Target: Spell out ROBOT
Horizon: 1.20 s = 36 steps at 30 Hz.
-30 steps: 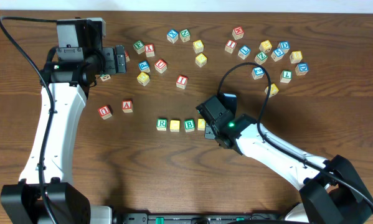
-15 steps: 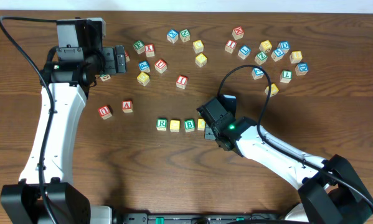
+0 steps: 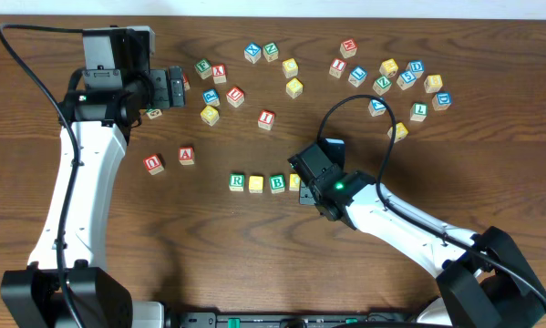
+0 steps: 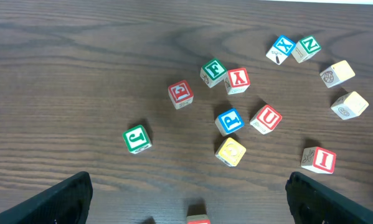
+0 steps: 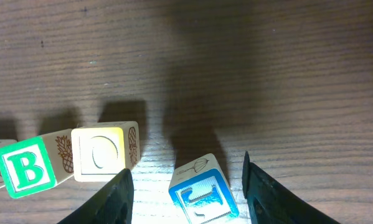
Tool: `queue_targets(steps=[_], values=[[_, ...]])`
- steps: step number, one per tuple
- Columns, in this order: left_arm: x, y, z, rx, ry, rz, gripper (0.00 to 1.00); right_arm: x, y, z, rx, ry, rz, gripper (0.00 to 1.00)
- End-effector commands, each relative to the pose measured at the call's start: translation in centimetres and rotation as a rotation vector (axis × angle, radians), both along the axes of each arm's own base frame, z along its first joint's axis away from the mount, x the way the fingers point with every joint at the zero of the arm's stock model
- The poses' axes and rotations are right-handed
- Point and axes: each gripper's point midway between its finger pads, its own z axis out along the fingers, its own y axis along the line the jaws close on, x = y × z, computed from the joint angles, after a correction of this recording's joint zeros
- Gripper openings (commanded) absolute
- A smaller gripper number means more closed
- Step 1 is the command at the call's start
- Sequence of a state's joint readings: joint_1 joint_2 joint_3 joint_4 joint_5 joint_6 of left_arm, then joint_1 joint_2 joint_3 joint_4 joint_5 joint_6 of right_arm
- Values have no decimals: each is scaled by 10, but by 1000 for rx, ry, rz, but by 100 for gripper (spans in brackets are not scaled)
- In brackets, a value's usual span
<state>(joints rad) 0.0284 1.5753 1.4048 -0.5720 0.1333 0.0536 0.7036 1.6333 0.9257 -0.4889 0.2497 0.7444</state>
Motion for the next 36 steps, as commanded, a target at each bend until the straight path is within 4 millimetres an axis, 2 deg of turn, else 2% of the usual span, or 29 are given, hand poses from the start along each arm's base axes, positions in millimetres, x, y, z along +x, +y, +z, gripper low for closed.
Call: queue_targets(steps=[1, 12, 23, 25, 31, 36], values=[[0, -2, 12, -4, -29, -12, 98, -1, 0, 6, -14, -18, 44, 52], [0, -2, 12, -5, -29, -12, 98, 1, 2, 8, -11, -24, 49, 52], [0, -2, 12, -5, -29, -12, 98, 19, 11, 31, -3, -74, 90, 54], [0, -2, 12, -4, -29, -12, 98, 23, 11, 37, -11, -82, 107, 57], [0, -2, 12, -5, -29, -12, 98, 33, 14, 54, -66, -109, 245, 64], [0, -2, 12, -5, -29, -12, 98, 32, 21, 57, -91, -101, 466, 71]])
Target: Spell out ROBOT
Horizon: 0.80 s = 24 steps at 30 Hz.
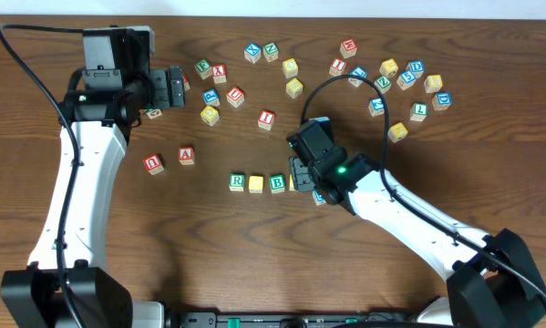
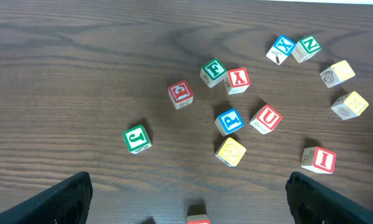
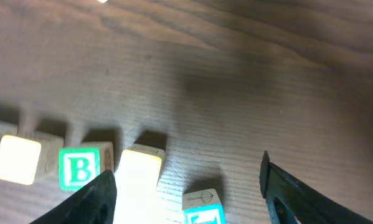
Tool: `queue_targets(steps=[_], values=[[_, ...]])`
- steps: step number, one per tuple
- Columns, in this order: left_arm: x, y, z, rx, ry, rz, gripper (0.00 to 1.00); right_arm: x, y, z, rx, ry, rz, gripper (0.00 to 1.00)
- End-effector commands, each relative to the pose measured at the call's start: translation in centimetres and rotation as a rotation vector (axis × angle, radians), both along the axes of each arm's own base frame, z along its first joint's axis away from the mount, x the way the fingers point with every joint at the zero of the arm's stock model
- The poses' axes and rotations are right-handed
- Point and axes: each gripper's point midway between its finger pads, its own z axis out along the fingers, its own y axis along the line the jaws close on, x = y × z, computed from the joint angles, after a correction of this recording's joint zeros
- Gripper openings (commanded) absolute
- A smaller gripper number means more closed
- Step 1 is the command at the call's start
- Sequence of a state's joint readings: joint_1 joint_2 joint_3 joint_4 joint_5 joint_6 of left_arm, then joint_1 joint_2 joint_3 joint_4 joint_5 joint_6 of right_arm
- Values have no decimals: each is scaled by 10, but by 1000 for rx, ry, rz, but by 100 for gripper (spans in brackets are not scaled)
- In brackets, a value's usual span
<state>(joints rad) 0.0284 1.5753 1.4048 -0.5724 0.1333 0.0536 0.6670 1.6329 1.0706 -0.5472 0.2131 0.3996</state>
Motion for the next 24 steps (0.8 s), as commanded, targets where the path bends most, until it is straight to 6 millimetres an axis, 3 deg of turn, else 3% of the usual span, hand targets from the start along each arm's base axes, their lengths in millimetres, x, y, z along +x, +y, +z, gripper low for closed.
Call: queue_targets(steps=[1, 8, 14, 24], values=[[0, -2, 12, -5, -30, -12, 98, 0, 8, 15, -16, -16, 248, 72], [0, -2, 12, -5, -30, -12, 98, -20, 14, 12, 77, 79, 544, 72], [0, -2, 12, -4, -30, -12, 98, -33, 10, 16, 219, 141, 655, 74], [0, -2, 12, -5, -30, -12, 98, -73, -5, 21, 194, 240, 854, 82]])
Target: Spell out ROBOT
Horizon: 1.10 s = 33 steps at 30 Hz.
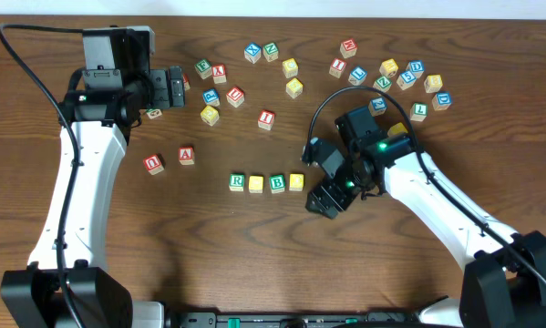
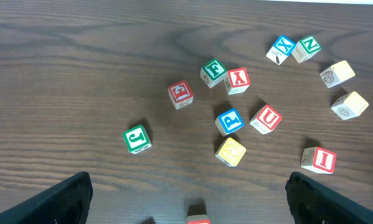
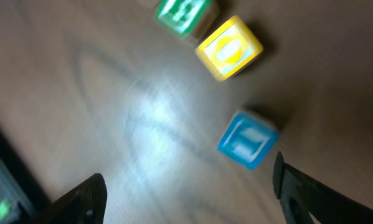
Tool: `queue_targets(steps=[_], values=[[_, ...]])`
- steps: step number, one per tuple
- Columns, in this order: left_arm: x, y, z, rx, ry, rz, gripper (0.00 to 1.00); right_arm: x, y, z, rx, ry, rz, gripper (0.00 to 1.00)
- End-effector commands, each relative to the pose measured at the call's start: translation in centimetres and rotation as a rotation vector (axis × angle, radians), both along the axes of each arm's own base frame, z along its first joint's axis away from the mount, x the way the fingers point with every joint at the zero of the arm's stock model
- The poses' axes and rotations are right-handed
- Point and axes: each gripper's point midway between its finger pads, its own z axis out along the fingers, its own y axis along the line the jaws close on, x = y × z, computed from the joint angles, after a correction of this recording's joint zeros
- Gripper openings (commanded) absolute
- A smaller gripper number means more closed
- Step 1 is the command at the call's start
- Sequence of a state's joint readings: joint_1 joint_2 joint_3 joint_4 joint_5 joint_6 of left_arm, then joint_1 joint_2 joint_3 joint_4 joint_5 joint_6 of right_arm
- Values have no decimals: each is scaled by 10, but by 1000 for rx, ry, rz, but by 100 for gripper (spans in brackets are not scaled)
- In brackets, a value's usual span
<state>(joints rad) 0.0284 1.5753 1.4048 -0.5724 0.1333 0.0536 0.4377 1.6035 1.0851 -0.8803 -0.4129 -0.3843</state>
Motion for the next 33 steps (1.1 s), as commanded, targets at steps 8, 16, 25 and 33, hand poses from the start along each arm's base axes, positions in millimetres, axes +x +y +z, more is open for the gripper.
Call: queue_targets(steps=[8, 16, 25, 33], values=[[0, -2, 12, -5, -29, -12, 98, -15, 15, 35, 152, -100, 255, 91], [0, -2, 12, -5, -30, -12, 98, -23, 17, 37, 185, -157, 422, 99], [0, -2, 12, -5, -30, -12, 98, -14, 2, 27, 86, -200, 454, 89], [0, -2, 12, -5, -30, -12, 98, -4, -4, 8, 78, -156, 421, 83]])
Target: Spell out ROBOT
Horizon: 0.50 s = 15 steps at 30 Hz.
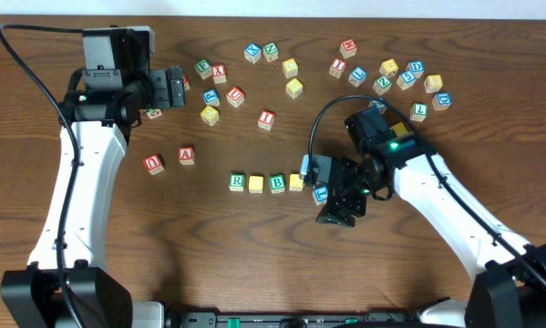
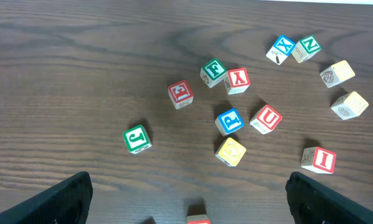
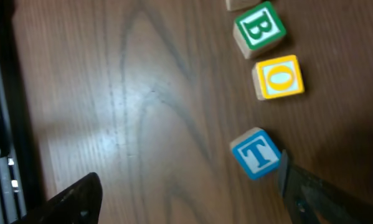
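Observation:
A row of blocks lies mid-table: green R [image 1: 237, 182], yellow O [image 1: 256, 183], green B [image 1: 277, 183] and a second yellow O [image 1: 295, 181]. A blue T block [image 1: 320, 193] sits just right of that O and slightly nearer, a bit askew. My right gripper [image 1: 338, 202] hovers open beside it. In the right wrist view the T [image 3: 256, 153] lies against the inner edge of the right finger [image 3: 304, 193], below the B [image 3: 259, 29] and O [image 3: 278, 77]. My left gripper [image 1: 175, 87] is open at the far left, holding nothing.
Loose letter blocks are scattered along the far side of the table, from a green J [image 2: 137, 138] and red E [image 2: 180, 93] to a cluster at the far right [image 1: 409, 77]. A red U [image 1: 153, 163] and red A [image 1: 186, 155] lie left of the row.
My right gripper has turned and shifted a little to the right. The T block now shows beside it in the overhead view. The left arm has not moved.
My right gripper stood low over the T with the block between its open fingers, right of the second O. Then it was higher, the T left on the table. Then the arm was over to the right with the wrist turned. Now it hovers open beside the T.

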Tool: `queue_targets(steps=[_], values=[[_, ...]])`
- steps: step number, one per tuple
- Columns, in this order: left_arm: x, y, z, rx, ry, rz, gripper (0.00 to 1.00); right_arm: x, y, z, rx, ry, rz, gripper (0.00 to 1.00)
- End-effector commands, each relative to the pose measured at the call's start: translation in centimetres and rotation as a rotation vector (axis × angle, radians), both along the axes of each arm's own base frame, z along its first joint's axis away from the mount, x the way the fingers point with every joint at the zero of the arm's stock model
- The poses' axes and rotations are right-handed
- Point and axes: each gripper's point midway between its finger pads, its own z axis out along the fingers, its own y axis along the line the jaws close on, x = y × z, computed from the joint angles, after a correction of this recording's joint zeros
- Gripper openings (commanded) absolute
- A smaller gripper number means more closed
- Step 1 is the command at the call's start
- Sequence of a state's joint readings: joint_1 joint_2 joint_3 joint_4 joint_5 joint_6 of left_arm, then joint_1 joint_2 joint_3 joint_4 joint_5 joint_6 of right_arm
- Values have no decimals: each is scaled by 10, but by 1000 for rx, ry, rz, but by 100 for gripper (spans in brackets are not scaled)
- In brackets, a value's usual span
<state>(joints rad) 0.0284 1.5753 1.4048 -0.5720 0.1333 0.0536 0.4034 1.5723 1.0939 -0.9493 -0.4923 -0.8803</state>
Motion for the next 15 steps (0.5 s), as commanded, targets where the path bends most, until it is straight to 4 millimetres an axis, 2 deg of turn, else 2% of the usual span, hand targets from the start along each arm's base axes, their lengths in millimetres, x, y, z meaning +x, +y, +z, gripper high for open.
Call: queue_targets(steps=[1, 8, 10, 15], values=[[0, -2, 12, -5, -29, -12, 98, 7, -3, -12, -13, 27, -1, 81], [0, -2, 12, -5, -29, -12, 98, 1, -1, -42, -21, 155, -12, 75], [0, -2, 12, -5, -29, -12, 98, 0, 1, -44, -10, 174, -12, 68], [0, -2, 12, -5, -29, -12, 98, 2, 2, -44, -4, 167, -12, 68]])
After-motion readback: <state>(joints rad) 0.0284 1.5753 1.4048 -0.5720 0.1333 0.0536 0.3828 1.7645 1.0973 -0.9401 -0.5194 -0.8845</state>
